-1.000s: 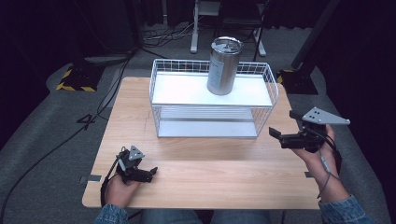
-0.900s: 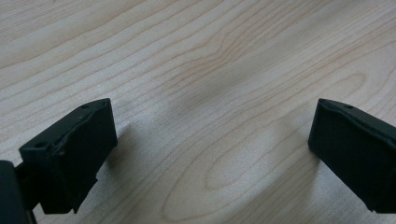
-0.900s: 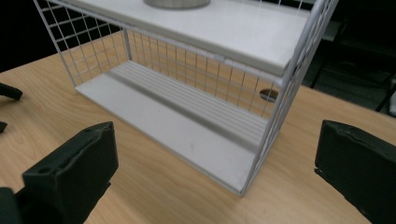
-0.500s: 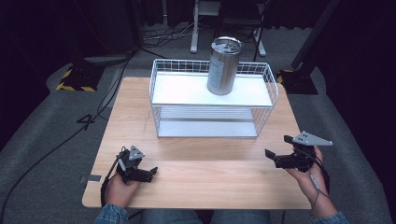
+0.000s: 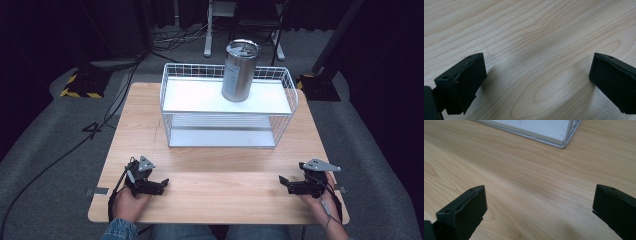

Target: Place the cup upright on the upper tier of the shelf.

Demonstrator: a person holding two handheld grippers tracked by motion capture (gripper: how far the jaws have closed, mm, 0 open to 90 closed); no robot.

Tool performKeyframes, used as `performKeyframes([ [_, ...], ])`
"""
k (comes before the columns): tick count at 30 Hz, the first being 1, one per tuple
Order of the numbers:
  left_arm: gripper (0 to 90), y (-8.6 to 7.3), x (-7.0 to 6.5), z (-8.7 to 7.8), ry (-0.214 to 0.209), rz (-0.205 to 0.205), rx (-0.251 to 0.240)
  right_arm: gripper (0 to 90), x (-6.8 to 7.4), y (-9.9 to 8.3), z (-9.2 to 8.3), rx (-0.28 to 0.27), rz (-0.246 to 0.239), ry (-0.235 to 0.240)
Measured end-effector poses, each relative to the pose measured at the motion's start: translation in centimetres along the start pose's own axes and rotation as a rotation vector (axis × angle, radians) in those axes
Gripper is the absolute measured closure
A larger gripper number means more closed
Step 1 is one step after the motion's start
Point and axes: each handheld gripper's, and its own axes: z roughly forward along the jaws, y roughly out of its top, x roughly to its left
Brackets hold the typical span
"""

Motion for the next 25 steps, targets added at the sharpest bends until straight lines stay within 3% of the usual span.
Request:
performKeyframes([
  [15, 1.6, 0.0, 0.0, 0.0, -0.001, 0.000, -0.002, 2.0, 0.9, -1.4, 1.5, 0.121, -0.001, -0.041],
  [25, 1.6, 0.0, 0.0, 0.0, -0.001, 0.000, 0.000, 0.1, 1.1, -1.4, 1.6, 0.128, -0.012, -0.036],
])
